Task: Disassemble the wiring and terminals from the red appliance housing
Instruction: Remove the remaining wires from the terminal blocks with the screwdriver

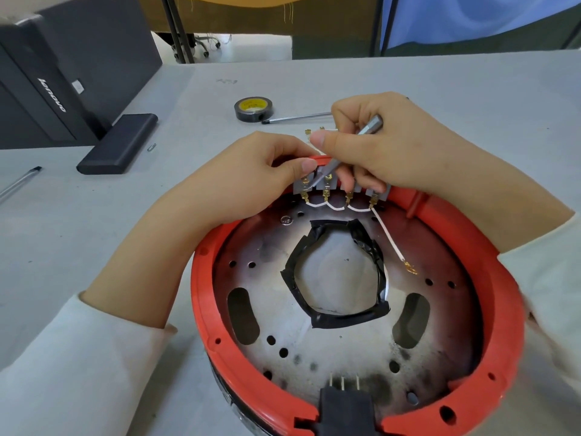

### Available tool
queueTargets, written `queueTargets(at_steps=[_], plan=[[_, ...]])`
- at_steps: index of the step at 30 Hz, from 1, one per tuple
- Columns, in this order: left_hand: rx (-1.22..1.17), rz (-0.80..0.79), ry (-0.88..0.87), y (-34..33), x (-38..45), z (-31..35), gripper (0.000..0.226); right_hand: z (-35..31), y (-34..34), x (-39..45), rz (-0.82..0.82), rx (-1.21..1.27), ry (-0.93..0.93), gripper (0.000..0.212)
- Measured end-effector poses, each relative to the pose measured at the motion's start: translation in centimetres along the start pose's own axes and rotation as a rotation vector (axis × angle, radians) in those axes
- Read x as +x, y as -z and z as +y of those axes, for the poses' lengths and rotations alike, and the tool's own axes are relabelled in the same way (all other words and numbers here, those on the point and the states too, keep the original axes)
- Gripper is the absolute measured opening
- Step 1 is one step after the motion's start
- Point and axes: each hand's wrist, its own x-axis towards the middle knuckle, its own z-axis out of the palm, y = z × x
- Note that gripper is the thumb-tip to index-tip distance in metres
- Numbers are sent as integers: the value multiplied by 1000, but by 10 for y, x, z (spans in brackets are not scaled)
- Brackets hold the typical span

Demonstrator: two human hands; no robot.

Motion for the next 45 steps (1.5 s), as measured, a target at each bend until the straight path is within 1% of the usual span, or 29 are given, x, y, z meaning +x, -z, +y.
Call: queueTargets(at_steps=[4, 6, 9, 16, 21, 25, 30, 39, 43, 45], plan=[[12, -1, -2, 1, 0, -1, 18, -8, 0, 8, -52, -89, -109, 33], [21, -2, -8, 1, -1, -1, 19, -10, -7, 11, -15, -180, -123, 27], [-10, 1, -17, 1, -4, 1, 20, -10, -17, 11, 82, -200, -86, 25], [-51, 6, -4, 2, -6, 2, 22, -3, -24, 5, 276, -266, 41, 35], [-73, -9, 32, 0, -5, 1, 23, -3, -23, 2, 292, -302, 102, 34], [-107, -8, 16, 1, -5, -1, 21, -3, -23, -1, 356, -275, 156, 39], [-119, -2, -9, 1, -4, -1, 21, -2, -24, 1, 287, -287, 113, 41], [-87, 0, 9, 0, -3, -1, 20, -3, -23, 6, 282, -188, 34, 36], [-88, 15, -3, 0, -3, -2, 22, -5, -27, 11, 251, -290, 21, 36], [-83, 9, -2, 0, -3, -2, 21, -6, -27, 11, 259, -290, 22, 32]])
